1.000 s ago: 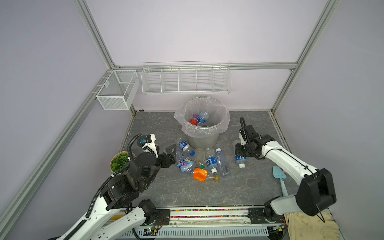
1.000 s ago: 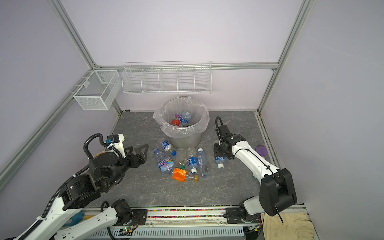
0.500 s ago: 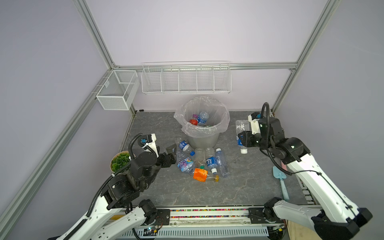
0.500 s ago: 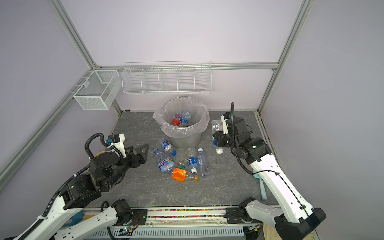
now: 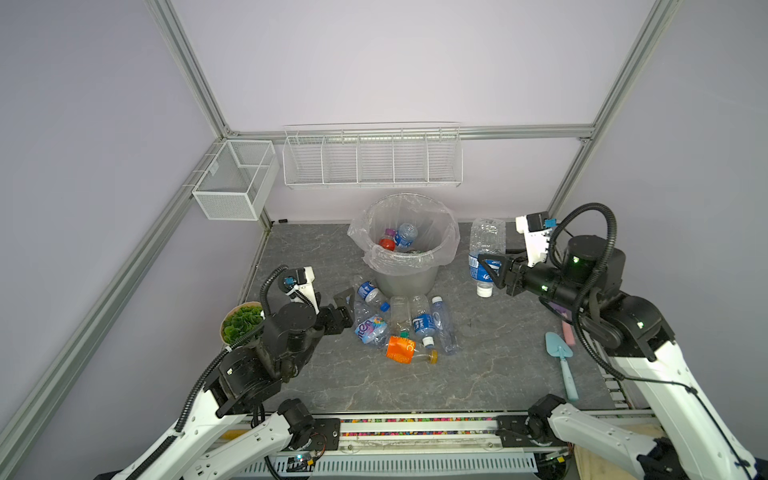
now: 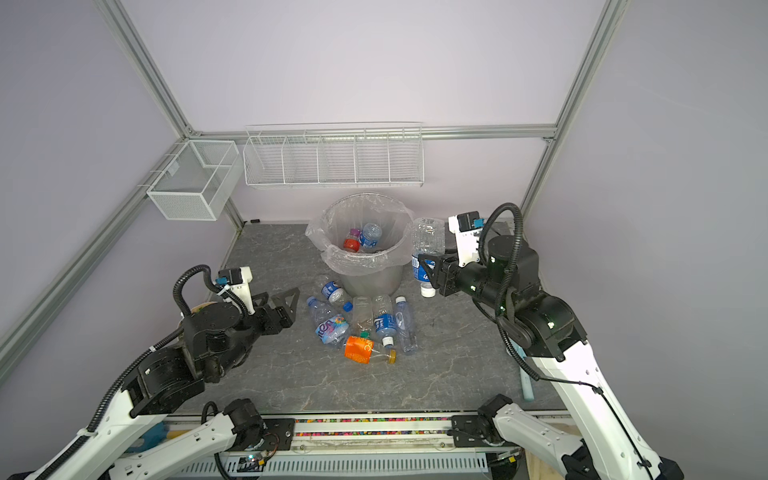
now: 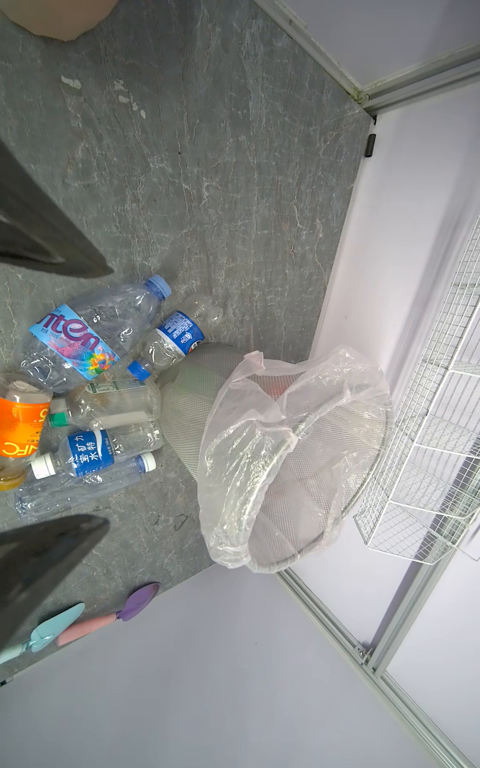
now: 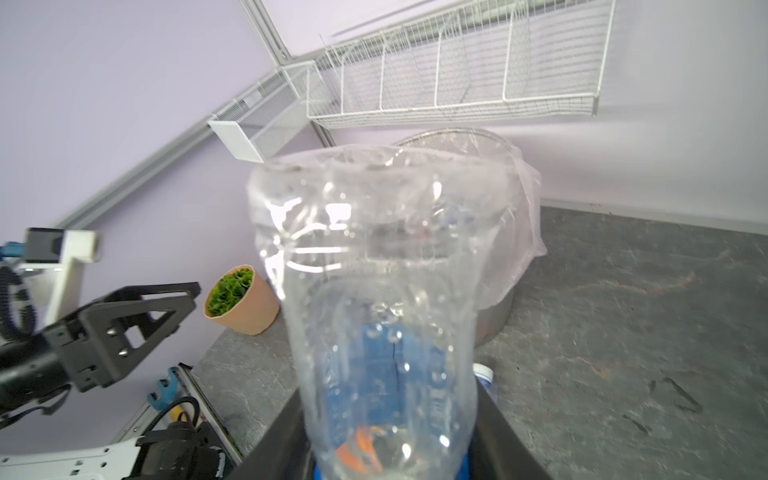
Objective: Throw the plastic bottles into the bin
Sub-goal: 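Lift the blue-labelled bottle with the right gripper and carry it over the bin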
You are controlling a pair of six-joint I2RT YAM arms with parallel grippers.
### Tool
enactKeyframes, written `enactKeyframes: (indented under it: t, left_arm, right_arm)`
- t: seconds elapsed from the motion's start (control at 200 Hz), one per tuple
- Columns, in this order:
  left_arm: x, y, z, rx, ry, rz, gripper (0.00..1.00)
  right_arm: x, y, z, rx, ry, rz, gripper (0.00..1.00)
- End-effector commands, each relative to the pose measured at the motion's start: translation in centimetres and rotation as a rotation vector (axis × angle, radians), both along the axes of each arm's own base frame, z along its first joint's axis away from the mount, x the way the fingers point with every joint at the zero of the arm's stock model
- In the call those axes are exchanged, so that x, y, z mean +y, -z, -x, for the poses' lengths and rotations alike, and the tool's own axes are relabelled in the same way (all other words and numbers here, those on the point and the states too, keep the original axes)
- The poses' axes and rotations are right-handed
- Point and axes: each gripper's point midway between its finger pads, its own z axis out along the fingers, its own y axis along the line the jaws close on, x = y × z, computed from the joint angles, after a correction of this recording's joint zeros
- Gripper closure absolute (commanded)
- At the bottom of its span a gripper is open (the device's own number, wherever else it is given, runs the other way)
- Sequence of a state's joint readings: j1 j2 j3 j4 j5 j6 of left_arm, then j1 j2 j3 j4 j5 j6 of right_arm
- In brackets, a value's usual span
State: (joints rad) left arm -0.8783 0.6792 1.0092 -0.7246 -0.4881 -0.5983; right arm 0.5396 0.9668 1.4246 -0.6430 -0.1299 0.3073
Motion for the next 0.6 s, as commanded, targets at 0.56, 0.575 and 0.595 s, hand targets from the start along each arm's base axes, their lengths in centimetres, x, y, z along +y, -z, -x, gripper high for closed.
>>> enactKeyframes:
  t: [0.56, 0.575, 0.595]
  left_arm:
    - [-1.0, -0.6, -0.4, -0.009, 0.021, 0.023, 0.12]
    - [-1.0, -0.7, -0.4, -0.010, 0.021, 0.021, 0.12]
    - [-1.1, -0.7, -0.4, -0.010, 0.023, 0.022, 0.12]
  right_arm:
    - [-1.7, -11.9, 4.7, -0.349, -0.053, -0.182, 0.90]
    - [-1.7, -12.0, 4.6, -0.345, -0.048, -0.178, 0.90]
    - [-1.6, -12.1, 4.3, -0.343, -0.046, -0.175, 0.90]
